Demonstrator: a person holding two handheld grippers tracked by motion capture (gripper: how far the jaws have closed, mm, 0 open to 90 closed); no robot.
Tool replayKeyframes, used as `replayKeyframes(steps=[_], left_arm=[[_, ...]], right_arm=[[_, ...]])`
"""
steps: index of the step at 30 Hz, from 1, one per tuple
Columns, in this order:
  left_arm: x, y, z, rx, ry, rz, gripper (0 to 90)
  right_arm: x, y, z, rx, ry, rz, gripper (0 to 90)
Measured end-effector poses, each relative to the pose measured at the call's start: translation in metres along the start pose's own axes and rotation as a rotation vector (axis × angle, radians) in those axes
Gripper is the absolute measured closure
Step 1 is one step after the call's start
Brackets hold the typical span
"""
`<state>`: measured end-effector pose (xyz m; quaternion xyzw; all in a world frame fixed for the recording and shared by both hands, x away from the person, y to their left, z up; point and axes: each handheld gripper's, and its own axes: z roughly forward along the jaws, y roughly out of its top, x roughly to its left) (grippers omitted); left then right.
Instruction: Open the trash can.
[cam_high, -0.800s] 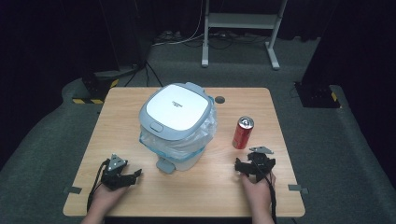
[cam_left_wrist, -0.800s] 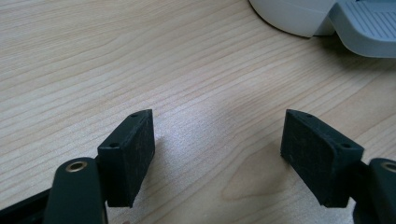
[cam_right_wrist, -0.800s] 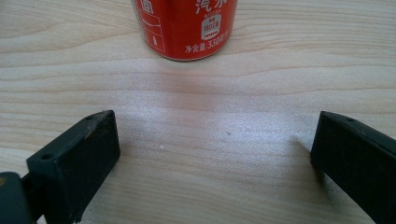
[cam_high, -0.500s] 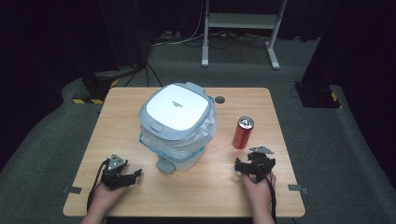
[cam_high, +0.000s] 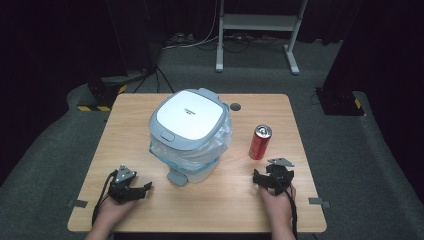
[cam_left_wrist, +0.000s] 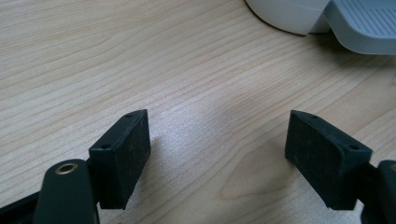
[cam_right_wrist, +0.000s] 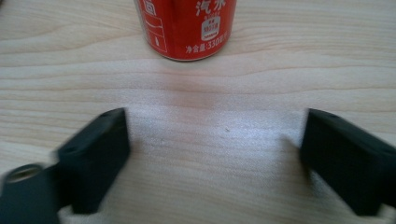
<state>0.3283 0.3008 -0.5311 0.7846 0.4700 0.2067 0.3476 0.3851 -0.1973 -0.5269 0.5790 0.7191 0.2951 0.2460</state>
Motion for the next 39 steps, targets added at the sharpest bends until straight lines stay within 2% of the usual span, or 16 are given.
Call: replayKeyframes(steps=[1,5,7,12,14,17,18,20,23,25,26,27,29,31,34,39], left_arm=[[0.0,0.0,0.0,0.0,0.001,0.003,22.7],[0.001,-0.001,-0.001,-0.005,0.007,-0.007,25.6],[0.002,-0.001,-0.002,-0.009,0.012,-0.014,28.2],[0.005,-0.001,-0.003,-0.022,0.012,-0.042,34.8],[0.004,-0.001,-0.003,-0.018,0.034,-0.025,38.5],[0.004,0.0,-0.003,-0.02,0.017,-0.009,45.7],[0.004,0.0,-0.003,-0.02,0.012,-0.005,52.9],[0.006,0.001,-0.003,-0.018,-0.001,0.006,56.0],[0.007,0.002,-0.003,-0.023,-0.015,0.016,65.7],[0.007,0.004,-0.004,-0.031,-0.003,0.03,69.9],[0.009,0.005,-0.004,-0.043,-0.005,0.017,72.1],[0.01,0.007,-0.005,-0.053,0.001,0.01,79.0],[0.013,0.012,-0.003,-0.067,0.039,-0.004,82.7],[0.016,0.017,0.0,-0.095,0.044,-0.037,88.5],[0.014,0.026,0.009,-0.098,0.04,-0.041,89.5],[0.009,0.046,0.03,-0.135,0.033,-0.052,89.5]], right_arm=[[0.0,0.0,0.0,0.0,0.0,0.0,20.5],[0.001,-0.003,-0.006,-0.017,0.011,-0.013,38.7],[0.003,-0.003,-0.01,-0.024,0.021,-0.031,43.9],[0.014,-0.004,-0.02,-0.082,0.066,-0.042,51.4],[0.018,-0.005,-0.024,-0.104,0.085,-0.044,54.7],[0.026,-0.006,-0.028,-0.121,0.11,-0.051,59.3],[0.032,-0.008,-0.03,-0.133,0.123,-0.063,61.7],[0.035,-0.01,-0.03,-0.138,0.126,-0.072,63.1],[0.043,-0.012,-0.03,-0.131,0.147,-0.087,66.4],[0.046,-0.013,-0.03,-0.126,0.162,-0.093,68.4],[0.048,-0.013,-0.029,-0.122,0.17,-0.097,69.5],[0.054,-0.014,-0.029,-0.111,0.188,-0.11,72.5],[0.057,-0.014,-0.028,-0.106,0.196,-0.12,73.9],[0.063,-0.014,-0.027,-0.095,0.218,-0.141,77.2],[0.078,-0.013,-0.027,-0.081,0.251,-0.168,81.2],[0.095,-0.01,-0.025,-0.073,0.289,-0.182,81.6]])
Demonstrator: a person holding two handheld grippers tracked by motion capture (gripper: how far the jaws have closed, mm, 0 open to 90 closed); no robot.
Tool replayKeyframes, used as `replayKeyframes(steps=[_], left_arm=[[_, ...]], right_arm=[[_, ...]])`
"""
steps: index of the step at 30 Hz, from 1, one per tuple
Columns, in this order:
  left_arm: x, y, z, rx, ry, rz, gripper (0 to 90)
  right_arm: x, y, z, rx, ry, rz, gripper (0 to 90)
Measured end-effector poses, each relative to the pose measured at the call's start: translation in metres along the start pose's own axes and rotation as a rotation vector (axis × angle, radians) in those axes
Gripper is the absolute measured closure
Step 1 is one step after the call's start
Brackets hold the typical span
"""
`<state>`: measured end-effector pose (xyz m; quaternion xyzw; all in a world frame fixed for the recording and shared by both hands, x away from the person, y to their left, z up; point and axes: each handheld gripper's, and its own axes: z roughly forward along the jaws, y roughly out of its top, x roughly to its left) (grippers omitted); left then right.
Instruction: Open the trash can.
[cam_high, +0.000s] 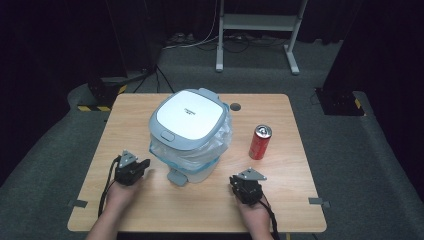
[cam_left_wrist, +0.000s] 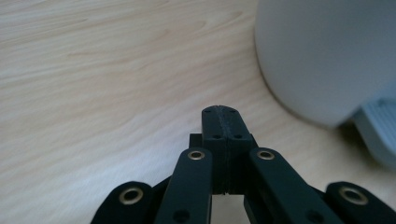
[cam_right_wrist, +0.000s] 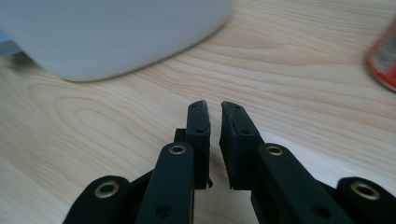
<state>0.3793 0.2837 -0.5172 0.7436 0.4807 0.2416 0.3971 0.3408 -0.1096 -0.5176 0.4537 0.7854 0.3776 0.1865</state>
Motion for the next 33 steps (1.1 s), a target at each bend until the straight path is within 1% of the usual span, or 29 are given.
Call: replayKeyframes(steps=[1,2,3,4,5,6,8,13,14,15,16,17,19,22,23,25,27,28,29,30,31,33], left_arm=[[-0.001,0.003,0.005,-0.014,-0.003,-0.006,89.4],[-0.001,0.006,0.009,-0.01,-0.009,-0.011,89.3],[-0.002,0.008,0.013,-0.007,-0.02,-0.005,89.3],[-0.003,0.01,0.017,-0.002,-0.027,0.007,89.4],[-0.004,0.011,0.02,-0.014,-0.032,0.008,89.1],[-0.004,0.013,0.023,-0.009,-0.038,0.003,89.0],[-0.004,0.016,0.027,-0.012,-0.051,0.006,88.1],[-0.009,0.025,0.032,-0.021,-0.078,0.016,85.3],[-0.01,0.025,0.033,-0.022,-0.087,0.023,85.3],[-0.013,0.026,0.034,-0.019,-0.1,0.028,85.2],[-0.015,0.026,0.034,-0.017,-0.095,0.041,85.9],[-0.018,0.026,0.034,-0.019,-0.086,0.049,88.6],[-0.018,0.026,0.033,-0.015,-0.103,0.044,89.6],[-0.026,0.022,0.029,-0.015,-0.116,0.062,89.6],[-0.03,0.021,0.026,-0.016,-0.126,0.066,89.7],[-0.041,0.017,0.021,-0.014,-0.158,0.092,89.7],[-0.054,0.014,0.016,-0.009,-0.206,0.127,89.6],[-0.06,0.013,0.015,-0.003,-0.221,0.156,89.6],[-0.066,0.012,0.014,-0.002,-0.225,0.179,89.5],[-0.07,0.012,0.013,-0.002,-0.226,0.187,89.5],[-0.072,0.012,0.013,-0.002,-0.228,0.187,89.5],[-0.073,0.011,0.013,-0.003,-0.228,0.179,89.1]], right_arm=[[0.004,0.002,0.002,0.0,0.005,-0.009,81.9],[0.013,0.007,0.004,0.0,0.012,-0.024,83.1],[0.013,0.007,0.004,0.0,0.012,-0.024,83.1],[0.017,0.009,0.005,-0.001,0.012,-0.026,83.2],[0.021,0.011,0.005,-0.005,0.008,-0.03,83.3],[0.024,0.014,0.005,-0.01,-0.001,-0.032,83.4],[0.028,0.018,0.007,-0.014,-0.014,-0.034,82.9],[0.032,0.024,0.014,-0.009,-0.034,-0.041,80.0],[0.032,0.026,0.015,-0.01,-0.041,-0.042,79.7],[0.032,0.027,0.016,-0.011,-0.045,-0.041,78.9],[0.031,0.029,0.017,-0.015,-0.051,-0.044,77.7],[0.03,0.03,0.017,-0.02,-0.057,-0.04,76.8],[0.027,0.033,0.016,-0.029,-0.064,-0.032,75.8],[0.022,0.036,0.013,-0.038,-0.08,-0.03,74.7],[0.02,0.037,0.012,-0.045,-0.087,-0.029,74.5],[0.014,0.037,0.009,-0.052,-0.102,-0.024,74.4],[0.008,0.036,0.004,-0.066,-0.118,-0.023,74.5],[0.006,0.036,0.002,-0.071,-0.123,-0.021,74.5],[0.004,0.035,0.001,-0.074,-0.127,-0.019,75.7],[0.003,0.033,-0.001,-0.072,-0.143,-0.024,75.9],[0.001,0.032,-0.003,-0.072,-0.147,-0.025,75.9],[-0.001,0.029,-0.004,-0.07,-0.138,-0.027,77.3]])
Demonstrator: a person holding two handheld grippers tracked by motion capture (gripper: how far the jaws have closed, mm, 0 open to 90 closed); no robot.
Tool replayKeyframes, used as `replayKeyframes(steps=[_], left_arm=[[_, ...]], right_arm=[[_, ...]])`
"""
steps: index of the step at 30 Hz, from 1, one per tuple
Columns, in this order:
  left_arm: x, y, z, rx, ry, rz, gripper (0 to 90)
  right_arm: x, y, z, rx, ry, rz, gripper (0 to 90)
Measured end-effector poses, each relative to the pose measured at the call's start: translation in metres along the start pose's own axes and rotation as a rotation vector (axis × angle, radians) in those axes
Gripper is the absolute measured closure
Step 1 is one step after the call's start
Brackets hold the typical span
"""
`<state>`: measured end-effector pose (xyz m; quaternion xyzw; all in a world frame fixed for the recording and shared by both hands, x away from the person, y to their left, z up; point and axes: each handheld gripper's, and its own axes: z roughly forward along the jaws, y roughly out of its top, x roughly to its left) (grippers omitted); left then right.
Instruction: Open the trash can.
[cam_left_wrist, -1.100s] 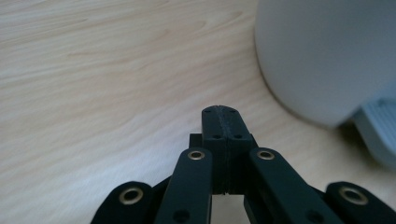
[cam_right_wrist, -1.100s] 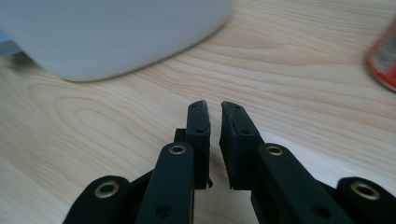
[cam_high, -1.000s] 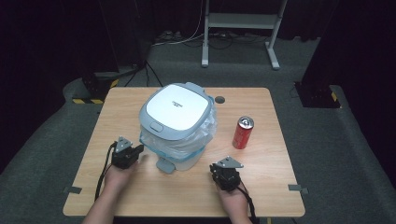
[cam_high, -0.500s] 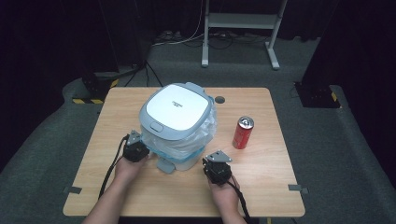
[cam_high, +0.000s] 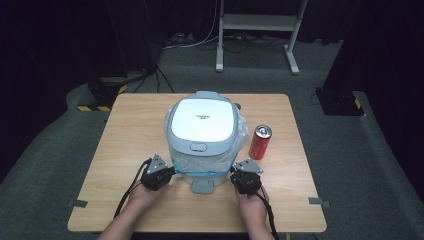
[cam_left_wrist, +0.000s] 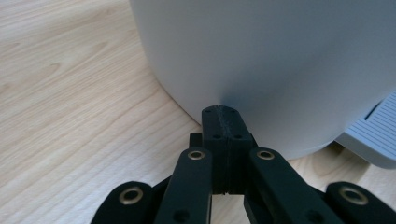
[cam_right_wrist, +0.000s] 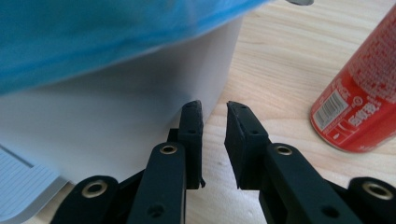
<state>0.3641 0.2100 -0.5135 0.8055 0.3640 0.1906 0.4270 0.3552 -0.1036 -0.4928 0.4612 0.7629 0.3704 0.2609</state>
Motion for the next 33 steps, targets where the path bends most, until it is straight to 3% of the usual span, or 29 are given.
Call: replayKeyframes(steps=[4,9,21,28,33], left_arm=[[0.001,-0.001,0.0,0.006,0.013,-0.005,87.5],[0.01,-0.003,-0.003,0.004,0.046,-0.037,87.5],[0.047,-0.006,-0.002,-0.022,0.133,-0.173,89.6],[0.05,-0.008,-0.001,-0.021,0.12,-0.174,89.5],[0.049,-0.009,-0.002,-0.016,0.12,-0.181,88.4]], right_arm=[[0.005,0.002,0.002,0.009,-0.008,-0.032,84.7],[0.01,0.009,0.01,0.02,0.006,-0.049,85.1],[0.036,0.04,0.047,0.031,-0.01,-0.105,86.5],[0.033,0.045,0.055,0.03,-0.007,-0.088,82.7],[0.027,0.044,0.053,0.024,0.008,-0.058,70.7]])
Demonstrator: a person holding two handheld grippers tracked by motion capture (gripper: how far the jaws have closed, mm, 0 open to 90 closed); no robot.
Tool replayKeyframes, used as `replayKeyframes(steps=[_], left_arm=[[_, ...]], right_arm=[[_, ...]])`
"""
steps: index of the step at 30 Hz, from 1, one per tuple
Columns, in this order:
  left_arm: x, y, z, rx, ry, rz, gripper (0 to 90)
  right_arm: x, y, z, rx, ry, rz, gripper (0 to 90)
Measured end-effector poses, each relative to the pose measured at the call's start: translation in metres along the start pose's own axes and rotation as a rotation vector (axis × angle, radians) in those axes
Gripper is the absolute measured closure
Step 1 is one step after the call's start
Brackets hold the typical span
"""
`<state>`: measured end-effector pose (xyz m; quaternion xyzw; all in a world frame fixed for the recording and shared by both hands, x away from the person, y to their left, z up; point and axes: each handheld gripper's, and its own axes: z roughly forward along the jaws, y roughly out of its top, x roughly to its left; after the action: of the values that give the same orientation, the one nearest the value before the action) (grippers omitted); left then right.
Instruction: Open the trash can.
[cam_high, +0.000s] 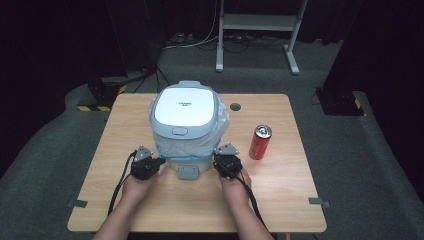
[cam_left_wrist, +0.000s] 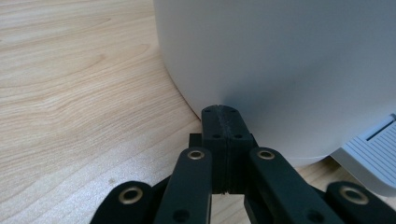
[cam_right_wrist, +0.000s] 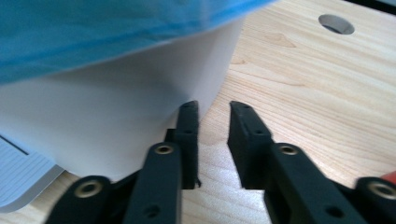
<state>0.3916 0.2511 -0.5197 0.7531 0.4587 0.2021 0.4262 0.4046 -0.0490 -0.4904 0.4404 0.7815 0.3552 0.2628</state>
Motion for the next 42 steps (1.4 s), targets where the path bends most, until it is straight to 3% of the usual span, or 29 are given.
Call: replayKeyframes(steps=[2,9,12,21,27,30,33,35,38,42], left_arm=[[0.001,0.0,-0.001,0.001,-0.007,-0.006,85.1],[0.002,-0.003,-0.005,-0.009,-0.001,0.004,78.4],[0.002,-0.005,-0.007,-0.008,0.008,0.016,76.5],[0.003,-0.01,-0.015,0.003,0.026,0.027,69.1],[-0.011,-0.014,-0.015,0.021,0.029,0.074,59.6],[-0.016,-0.018,-0.016,0.025,-0.014,0.056,54.4],[-0.021,-0.018,-0.019,0.02,-0.048,0.057,49.5],[-0.025,-0.017,-0.022,0.009,-0.062,0.072,46.4],[-0.032,-0.014,-0.026,-0.019,-0.103,0.087,40.5],[-0.04,-0.012,-0.028,-0.037,-0.158,0.09,38.2]], right_arm=[[-0.003,-0.002,-0.002,-0.007,0.017,0.015,69.1],[0.0,-0.016,-0.009,-0.007,0.027,-0.013,66.0],[-0.001,-0.025,-0.012,-0.002,0.035,-0.003,64.6],[-0.016,-0.053,-0.026,0.012,0.04,0.027,61.5],[-0.022,-0.064,-0.033,0.042,0.027,-0.025,59.0],[-0.023,-0.069,-0.037,0.028,0.043,0.008,57.8],[-0.02,-0.073,-0.036,0.026,0.043,0.005,57.7],[-0.019,-0.073,-0.036,0.024,0.035,0.01,57.6],[-0.02,-0.073,-0.035,0.032,0.069,0.02,57.4],[-0.028,-0.073,-0.033,0.035,0.103,0.092,56.9]])
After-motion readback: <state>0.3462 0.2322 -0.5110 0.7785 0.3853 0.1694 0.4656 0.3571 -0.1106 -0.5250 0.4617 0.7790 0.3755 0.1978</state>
